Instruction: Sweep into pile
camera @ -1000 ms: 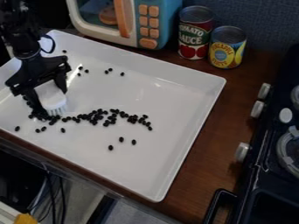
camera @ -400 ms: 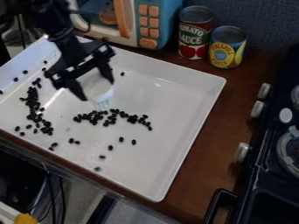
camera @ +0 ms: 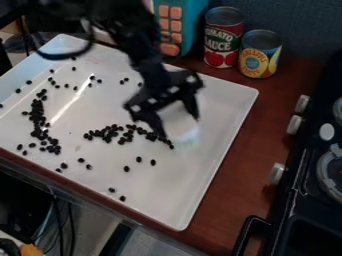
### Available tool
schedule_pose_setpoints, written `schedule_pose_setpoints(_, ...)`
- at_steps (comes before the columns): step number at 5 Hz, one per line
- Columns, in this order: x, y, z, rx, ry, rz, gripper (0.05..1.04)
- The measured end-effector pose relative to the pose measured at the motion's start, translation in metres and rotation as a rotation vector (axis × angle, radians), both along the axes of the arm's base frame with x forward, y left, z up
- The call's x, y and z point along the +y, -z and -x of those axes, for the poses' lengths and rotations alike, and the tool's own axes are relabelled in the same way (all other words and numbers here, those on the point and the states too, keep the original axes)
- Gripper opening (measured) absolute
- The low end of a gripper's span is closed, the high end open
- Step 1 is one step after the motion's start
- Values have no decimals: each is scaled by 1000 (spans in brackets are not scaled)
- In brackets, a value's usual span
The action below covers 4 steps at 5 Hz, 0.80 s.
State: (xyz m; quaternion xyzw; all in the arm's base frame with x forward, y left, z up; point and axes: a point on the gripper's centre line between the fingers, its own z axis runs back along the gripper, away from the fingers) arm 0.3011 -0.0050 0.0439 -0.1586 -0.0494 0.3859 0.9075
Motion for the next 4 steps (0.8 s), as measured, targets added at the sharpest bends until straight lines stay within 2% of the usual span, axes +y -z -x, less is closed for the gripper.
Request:
schedule_pose_setpoints(1, -18, 2, -15, -17, 38, 10, 752)
schedule_pose_setpoints(2, -25, 9, -26, -45, 128, -22, 752)
schedule_pose_setpoints(3, -20, 13, -29, -80, 163, -70, 752)
schedule_pose_setpoints(4, -6, 23, -22, -74, 187, -99, 752)
